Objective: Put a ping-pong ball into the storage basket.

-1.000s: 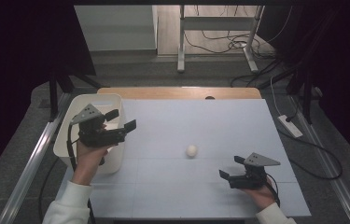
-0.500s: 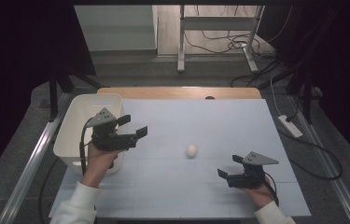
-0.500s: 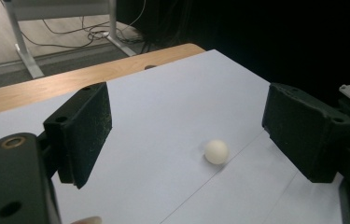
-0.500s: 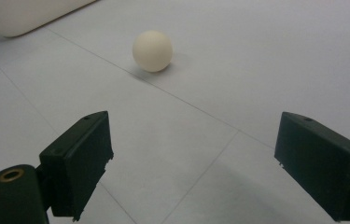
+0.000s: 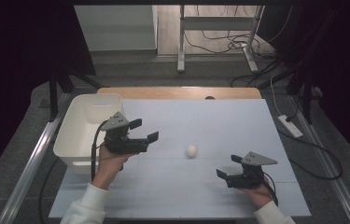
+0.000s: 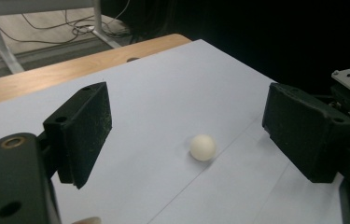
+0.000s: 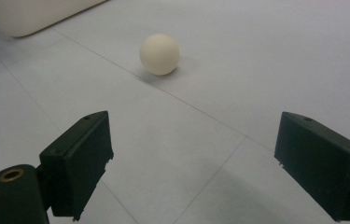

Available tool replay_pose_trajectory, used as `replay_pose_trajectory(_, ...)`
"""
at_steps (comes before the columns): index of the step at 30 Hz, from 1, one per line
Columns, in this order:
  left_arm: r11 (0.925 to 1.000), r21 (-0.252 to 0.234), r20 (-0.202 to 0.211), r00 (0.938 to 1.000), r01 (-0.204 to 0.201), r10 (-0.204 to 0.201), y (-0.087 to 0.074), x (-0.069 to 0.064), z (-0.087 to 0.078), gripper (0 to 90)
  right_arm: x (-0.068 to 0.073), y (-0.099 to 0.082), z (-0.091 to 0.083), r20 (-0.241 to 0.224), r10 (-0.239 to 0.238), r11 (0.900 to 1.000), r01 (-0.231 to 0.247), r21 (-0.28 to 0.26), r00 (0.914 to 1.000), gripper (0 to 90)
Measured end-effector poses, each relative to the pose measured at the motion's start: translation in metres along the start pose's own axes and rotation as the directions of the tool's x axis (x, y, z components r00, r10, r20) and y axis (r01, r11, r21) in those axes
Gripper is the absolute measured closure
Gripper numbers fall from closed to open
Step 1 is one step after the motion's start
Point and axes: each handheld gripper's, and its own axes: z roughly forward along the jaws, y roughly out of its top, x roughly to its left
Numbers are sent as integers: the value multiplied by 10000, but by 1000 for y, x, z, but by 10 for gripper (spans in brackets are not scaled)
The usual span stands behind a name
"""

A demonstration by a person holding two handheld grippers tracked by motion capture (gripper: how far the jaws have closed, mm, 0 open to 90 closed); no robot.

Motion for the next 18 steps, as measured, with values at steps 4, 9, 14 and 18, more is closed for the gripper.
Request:
replay_pose_trajectory(4, 9997, 221, 105, 9999, -42, 40, -3, -2, 7, 164, 0, 0, 1, -50, -45, 10000, 45, -2, 10000, 110)
replay_pose_trajectory(9, 9992, 397, 272, 9996, -65, 54, -6, -5, 15, 166, 0, 1, 0, 24, -81, 10000, 81, -18, 10000, 111)
replay_pose_trajectory(14, 9987, 497, 412, 9991, -96, 75, -9, -8, 20, 166, 0, 1, 1, 80, -92, 10000, 91, 31, 9999, 111)
replay_pose_trajectory(18, 9976, 678, 492, 9987, -135, 102, -12, -10, 26, 165, 1, 0, 0, 93, -144, 9999, 144, 65, 9999, 111)
